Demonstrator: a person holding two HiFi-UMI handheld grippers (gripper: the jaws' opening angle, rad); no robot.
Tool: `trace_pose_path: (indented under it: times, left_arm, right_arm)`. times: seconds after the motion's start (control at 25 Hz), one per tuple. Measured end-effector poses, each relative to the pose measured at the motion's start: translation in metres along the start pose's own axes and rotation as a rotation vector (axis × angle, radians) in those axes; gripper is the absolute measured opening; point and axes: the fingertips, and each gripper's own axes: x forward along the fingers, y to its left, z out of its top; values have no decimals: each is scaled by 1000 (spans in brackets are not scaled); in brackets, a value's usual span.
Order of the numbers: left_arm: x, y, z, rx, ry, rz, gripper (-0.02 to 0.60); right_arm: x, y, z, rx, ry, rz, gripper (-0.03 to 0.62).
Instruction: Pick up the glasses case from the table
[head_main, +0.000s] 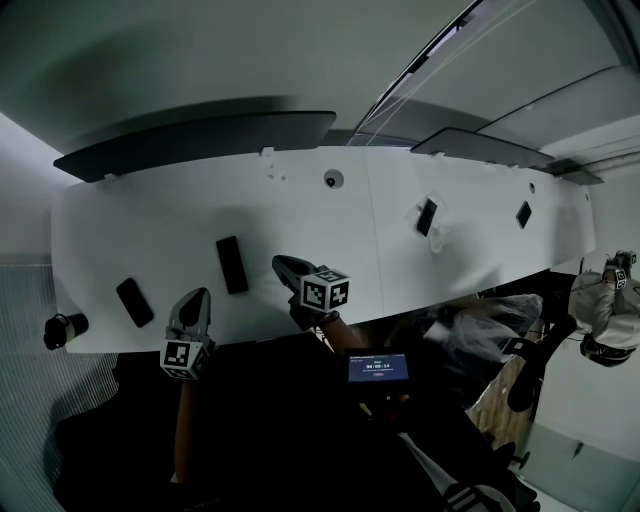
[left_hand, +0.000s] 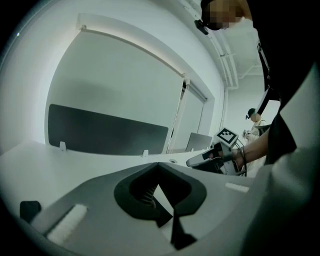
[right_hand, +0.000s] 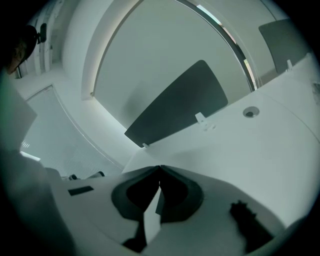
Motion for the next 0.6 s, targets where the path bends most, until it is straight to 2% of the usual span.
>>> trace_pose_path:
  times: [0.16, 0.44, 0.52, 0.6]
  left_arm:
    - [19, 11, -24, -117, 107, 9, 8]
    - [56, 10, -67, -220, 273, 8, 70]
    - [64, 7, -78, -254, 316, 27, 119]
    - [73, 4, -89, -285, 357, 51, 198]
  right_arm:
    - [-2, 4, 0, -17, 0, -4, 11]
    - [-19, 8, 2, -48, -25, -1, 11]
    - [-26, 8, 4, -59, -30, 1, 11]
    - [-34, 7, 6, -68, -37, 2, 11]
